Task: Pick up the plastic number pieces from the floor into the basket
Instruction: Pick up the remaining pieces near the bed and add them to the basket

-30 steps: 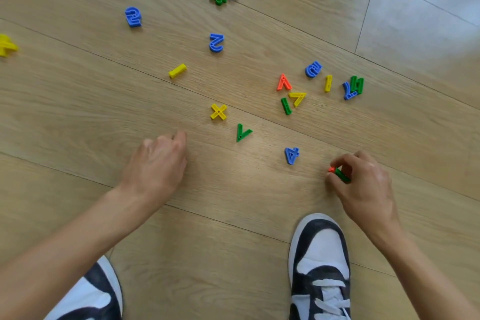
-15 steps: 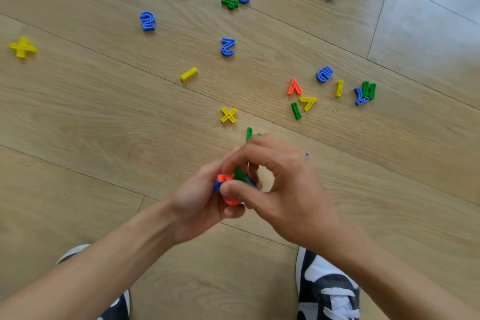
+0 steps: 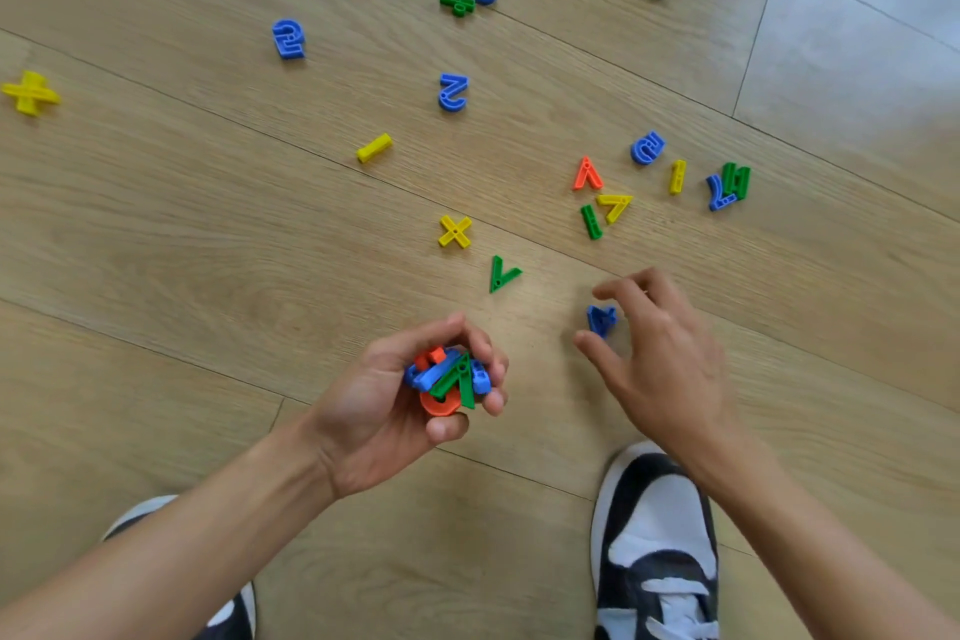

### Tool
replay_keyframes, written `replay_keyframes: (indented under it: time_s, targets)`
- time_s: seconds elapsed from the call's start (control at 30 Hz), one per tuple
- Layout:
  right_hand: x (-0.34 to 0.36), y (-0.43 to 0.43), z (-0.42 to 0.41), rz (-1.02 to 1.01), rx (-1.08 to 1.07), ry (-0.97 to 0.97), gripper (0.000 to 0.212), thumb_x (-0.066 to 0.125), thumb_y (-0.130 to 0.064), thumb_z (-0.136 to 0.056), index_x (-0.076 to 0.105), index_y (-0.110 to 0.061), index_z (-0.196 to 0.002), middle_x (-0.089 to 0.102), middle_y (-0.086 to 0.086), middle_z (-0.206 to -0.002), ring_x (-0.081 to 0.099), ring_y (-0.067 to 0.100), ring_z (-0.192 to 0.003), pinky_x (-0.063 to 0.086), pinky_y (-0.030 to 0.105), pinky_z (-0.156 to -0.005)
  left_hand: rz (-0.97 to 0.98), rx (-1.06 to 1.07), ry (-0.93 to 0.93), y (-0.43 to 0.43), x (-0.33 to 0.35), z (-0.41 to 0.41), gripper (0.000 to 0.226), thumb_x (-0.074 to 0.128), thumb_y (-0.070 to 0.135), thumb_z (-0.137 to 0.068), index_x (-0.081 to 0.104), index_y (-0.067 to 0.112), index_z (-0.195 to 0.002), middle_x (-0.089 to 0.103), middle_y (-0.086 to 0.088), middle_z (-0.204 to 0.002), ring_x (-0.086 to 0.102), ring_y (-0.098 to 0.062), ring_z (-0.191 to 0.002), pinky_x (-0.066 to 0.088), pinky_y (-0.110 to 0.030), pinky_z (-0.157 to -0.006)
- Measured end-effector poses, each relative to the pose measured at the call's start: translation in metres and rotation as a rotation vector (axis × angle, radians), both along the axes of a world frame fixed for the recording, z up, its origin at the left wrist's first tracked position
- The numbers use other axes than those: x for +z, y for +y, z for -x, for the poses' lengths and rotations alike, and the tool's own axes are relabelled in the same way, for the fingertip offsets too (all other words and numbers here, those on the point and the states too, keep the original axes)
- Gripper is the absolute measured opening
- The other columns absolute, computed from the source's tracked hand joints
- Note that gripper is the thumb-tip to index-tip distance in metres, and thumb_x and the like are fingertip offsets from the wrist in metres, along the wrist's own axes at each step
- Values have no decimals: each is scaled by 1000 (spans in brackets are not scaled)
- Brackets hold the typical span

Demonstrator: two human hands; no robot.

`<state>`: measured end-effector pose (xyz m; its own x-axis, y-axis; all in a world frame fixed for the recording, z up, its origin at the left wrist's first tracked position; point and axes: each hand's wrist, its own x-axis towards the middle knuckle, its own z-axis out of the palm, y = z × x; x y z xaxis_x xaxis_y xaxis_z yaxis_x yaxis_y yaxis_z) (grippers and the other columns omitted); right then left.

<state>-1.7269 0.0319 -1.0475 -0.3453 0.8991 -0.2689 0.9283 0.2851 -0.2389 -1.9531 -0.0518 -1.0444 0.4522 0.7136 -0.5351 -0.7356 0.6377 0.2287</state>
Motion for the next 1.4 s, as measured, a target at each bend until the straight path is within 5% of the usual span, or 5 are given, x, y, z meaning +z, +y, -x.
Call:
replay_keyframes:
  time_s: [0.33,0.57,0.97,1.23,1.4]
  targets:
    - [-3,9,28,33,165,316,30,72,-12,-83,64,-18,-112,56,-3,-104,60,17,-87,51,36,-74,91,83,109,-7,-11,7,19,63,26,-82,65,9,-76,63,-10,-81,59,-16,-65,43,-18,-39]
    - [-11,39,84,50,486,124,31,60,-15,-89,63,-11,-120,54,8,-109,56,25,-95,43,34,-78,122,69,243,-10,-11,17,16,65,26,-78,62,10,-75,53,-7,-69,50,-13,-54,31,-14,-30]
    - [-16,39,78,-36,496,127,9,64,0,-78,67,0,-86,60,17,-94,59,33,-82,52,44,-67,160,74,286,-14,-13,20,17,66,27,-77,62,10,-74,55,-7,-70,51,-14,-54,31,-15,-31]
    - [-2,68,89,-25,397,380,19,70,-7,-79,72,-7,-98,62,9,-101,61,26,-82,52,43,-71,174,103,296,-11,-11,27,19,69,28,-75,62,10,-74,56,-7,-70,51,-14,-54,31,-15,-31]
    - [-12,69,101,5,453,212,22,64,-9,-89,71,-8,-109,59,10,-111,60,28,-97,52,45,-78,157,98,324,-12,-9,27,19,69,28,-74,62,10,-74,55,-7,-70,50,-14,-54,30,-15,-32]
